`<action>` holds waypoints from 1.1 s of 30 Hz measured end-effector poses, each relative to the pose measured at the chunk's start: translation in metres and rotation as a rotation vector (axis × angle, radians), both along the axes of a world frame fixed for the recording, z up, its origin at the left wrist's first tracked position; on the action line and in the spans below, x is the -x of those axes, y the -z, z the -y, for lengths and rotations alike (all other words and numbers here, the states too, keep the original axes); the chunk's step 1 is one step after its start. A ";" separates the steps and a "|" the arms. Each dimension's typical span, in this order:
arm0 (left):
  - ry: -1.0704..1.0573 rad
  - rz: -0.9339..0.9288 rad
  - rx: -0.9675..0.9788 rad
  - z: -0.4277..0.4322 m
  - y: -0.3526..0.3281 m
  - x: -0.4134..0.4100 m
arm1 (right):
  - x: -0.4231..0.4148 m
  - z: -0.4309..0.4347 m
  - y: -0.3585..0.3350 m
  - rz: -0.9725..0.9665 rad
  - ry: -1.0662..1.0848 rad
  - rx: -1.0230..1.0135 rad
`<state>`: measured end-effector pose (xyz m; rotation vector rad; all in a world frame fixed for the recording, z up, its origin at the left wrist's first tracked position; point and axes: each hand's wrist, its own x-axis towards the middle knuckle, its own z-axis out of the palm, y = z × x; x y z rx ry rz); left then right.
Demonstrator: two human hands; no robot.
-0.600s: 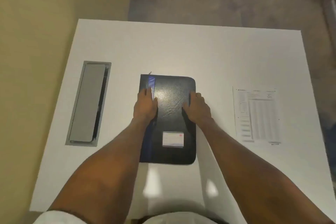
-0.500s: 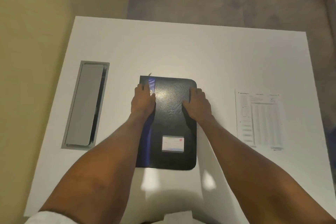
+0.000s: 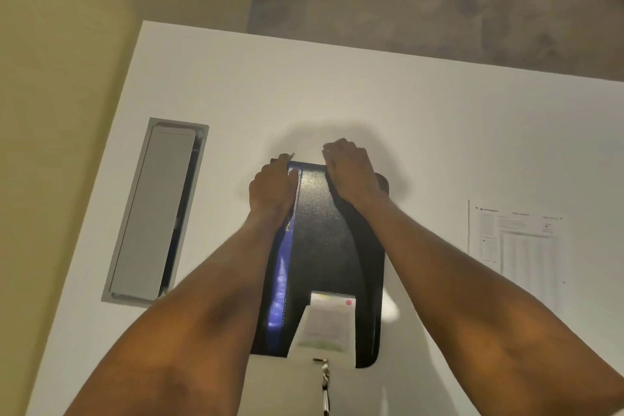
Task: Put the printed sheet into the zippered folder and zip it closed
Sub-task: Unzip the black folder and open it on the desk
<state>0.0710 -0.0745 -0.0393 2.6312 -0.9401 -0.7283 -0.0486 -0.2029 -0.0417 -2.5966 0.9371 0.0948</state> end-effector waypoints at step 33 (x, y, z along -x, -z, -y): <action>-0.051 -0.062 0.078 0.017 0.003 -0.022 | -0.036 0.031 0.010 0.013 -0.244 -0.205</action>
